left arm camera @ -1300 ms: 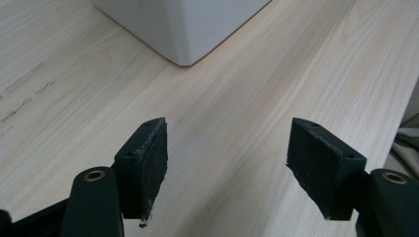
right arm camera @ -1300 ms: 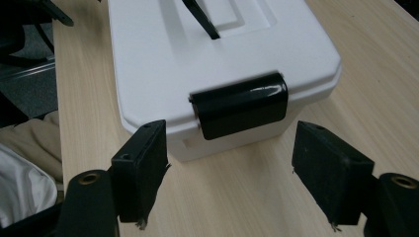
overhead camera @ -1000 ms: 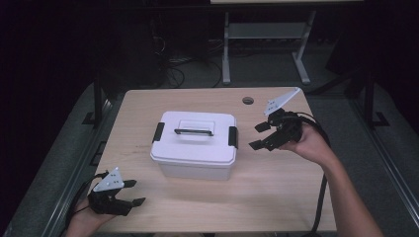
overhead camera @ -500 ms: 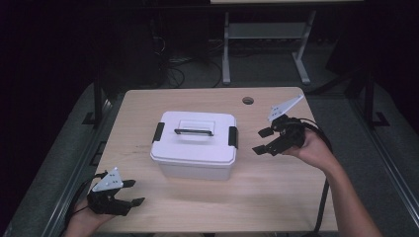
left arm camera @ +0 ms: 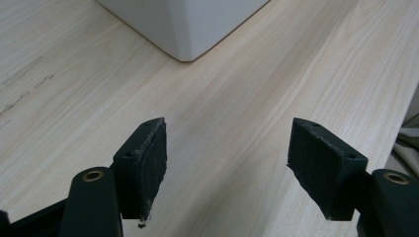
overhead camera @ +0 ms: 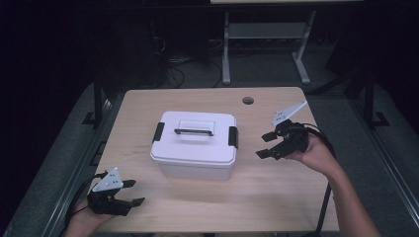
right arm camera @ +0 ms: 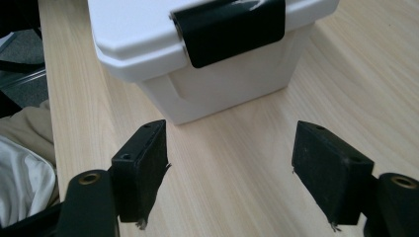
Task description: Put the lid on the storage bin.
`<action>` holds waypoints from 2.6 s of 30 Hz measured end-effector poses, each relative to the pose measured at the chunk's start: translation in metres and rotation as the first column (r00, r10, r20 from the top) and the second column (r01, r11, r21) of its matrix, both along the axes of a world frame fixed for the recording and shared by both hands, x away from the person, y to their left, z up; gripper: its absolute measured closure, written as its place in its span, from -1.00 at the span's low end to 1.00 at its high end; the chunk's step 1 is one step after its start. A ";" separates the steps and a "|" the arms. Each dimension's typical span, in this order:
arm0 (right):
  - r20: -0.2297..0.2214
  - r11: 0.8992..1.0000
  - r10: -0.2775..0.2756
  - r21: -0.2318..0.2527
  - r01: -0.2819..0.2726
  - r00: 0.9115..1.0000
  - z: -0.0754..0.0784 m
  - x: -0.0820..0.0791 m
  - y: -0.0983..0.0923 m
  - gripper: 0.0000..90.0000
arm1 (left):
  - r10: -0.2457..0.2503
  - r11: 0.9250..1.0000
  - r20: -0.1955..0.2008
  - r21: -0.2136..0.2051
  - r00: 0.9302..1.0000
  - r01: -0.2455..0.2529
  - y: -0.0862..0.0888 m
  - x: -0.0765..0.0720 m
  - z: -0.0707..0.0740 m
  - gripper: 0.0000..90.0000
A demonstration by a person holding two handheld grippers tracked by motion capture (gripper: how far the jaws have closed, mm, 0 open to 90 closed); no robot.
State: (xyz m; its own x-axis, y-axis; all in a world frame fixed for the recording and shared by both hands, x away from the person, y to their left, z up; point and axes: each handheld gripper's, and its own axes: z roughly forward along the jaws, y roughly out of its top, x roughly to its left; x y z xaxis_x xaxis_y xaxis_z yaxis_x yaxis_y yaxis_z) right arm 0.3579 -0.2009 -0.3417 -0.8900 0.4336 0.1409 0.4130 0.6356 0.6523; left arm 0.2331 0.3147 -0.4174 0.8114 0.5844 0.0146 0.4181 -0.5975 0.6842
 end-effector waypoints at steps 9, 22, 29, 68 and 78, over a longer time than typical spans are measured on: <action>-0.013 1.000 -0.007 -0.003 0.007 1.000 -0.008 -0.003 -0.005 -0.35 | -0.006 1.000 -0.003 -0.001 1.000 0.006 -0.001 0.000 0.000 -0.31; -0.041 1.000 -0.018 0.011 0.019 0.999 -0.025 -0.008 -0.012 -0.35 | -0.003 1.000 -0.006 -0.006 1.000 0.003 -0.001 0.000 0.000 -0.30; -0.048 1.000 -0.021 0.008 0.022 0.999 -0.033 -0.010 -0.015 -0.35 | -0.001 1.000 -0.005 -0.009 1.000 0.001 -0.001 0.000 0.000 -0.30; -0.086 0.997 -0.072 0.012 0.073 0.994 -0.068 -0.034 -0.046 -0.39 | -0.007 1.000 -0.006 0.003 1.000 0.007 -0.004 0.001 -0.002 -0.30; -0.088 0.996 -0.086 0.029 0.089 0.992 -0.074 -0.040 -0.055 -0.39 | -0.006 1.000 -0.008 0.005 1.000 0.006 -0.004 0.001 -0.002 -0.29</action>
State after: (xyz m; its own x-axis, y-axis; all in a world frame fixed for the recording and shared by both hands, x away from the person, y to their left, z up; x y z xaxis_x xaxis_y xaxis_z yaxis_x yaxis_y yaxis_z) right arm 0.3176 -0.2555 -0.4159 -0.8329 0.5029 0.2312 0.5216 0.5734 0.6317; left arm 0.2344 0.3109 -0.4195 0.8148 0.5796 0.0113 0.4198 -0.6033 0.6780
